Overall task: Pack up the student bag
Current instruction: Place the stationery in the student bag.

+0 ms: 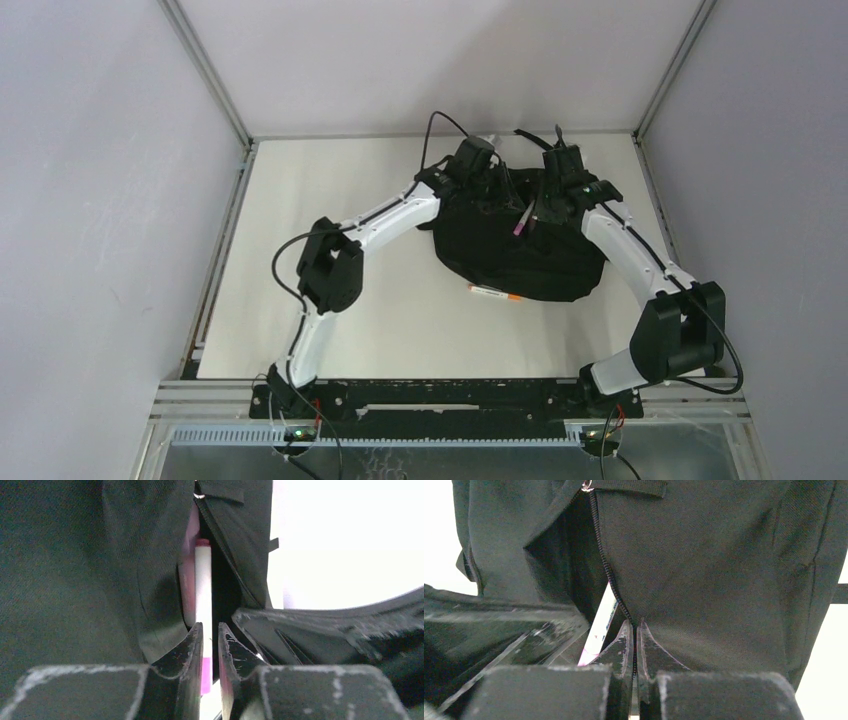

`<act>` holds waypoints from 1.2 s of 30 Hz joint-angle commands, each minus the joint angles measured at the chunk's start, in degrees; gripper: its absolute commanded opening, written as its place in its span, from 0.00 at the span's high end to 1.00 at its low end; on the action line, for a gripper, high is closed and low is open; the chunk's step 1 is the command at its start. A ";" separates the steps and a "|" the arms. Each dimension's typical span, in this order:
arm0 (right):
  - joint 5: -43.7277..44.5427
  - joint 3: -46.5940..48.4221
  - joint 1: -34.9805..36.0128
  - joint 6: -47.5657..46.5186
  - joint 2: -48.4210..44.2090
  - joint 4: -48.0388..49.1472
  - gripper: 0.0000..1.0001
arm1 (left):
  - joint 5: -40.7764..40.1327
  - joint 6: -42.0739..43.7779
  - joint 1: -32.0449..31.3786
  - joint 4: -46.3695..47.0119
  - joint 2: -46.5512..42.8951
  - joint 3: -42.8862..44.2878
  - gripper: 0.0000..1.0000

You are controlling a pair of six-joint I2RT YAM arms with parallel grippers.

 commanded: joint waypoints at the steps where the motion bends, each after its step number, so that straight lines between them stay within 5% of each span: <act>1: -0.08 0.13 0.05 1.24 -3.15 1.23 1.00 | -0.27 1.32 0.28 4.12 -8.88 -4.40 0.81; 7: -0.18 -0.42 0.09 1.29 -3.17 1.69 1.00 | 1.46 2.89 -0.38 2.48 -11.47 -11.19 0.76; 11: -0.41 -0.58 0.14 1.42 -3.06 1.85 1.00 | 2.48 4.10 -1.53 3.45 -13.82 -15.24 0.59; 14: -0.27 -0.56 0.18 1.34 -3.02 2.05 1.00 | 2.74 4.88 -2.39 3.38 -14.91 -16.76 0.56; 23: -0.53 -0.56 0.19 1.18 -2.71 2.55 1.00 | 4.38 3.70 -2.84 5.17 -13.39 -16.50 0.75; 36: -1.29 -0.57 0.27 1.42 -3.47 2.19 1.00 | 3.90 5.38 -2.83 -3.67 -2.18 1.90 0.80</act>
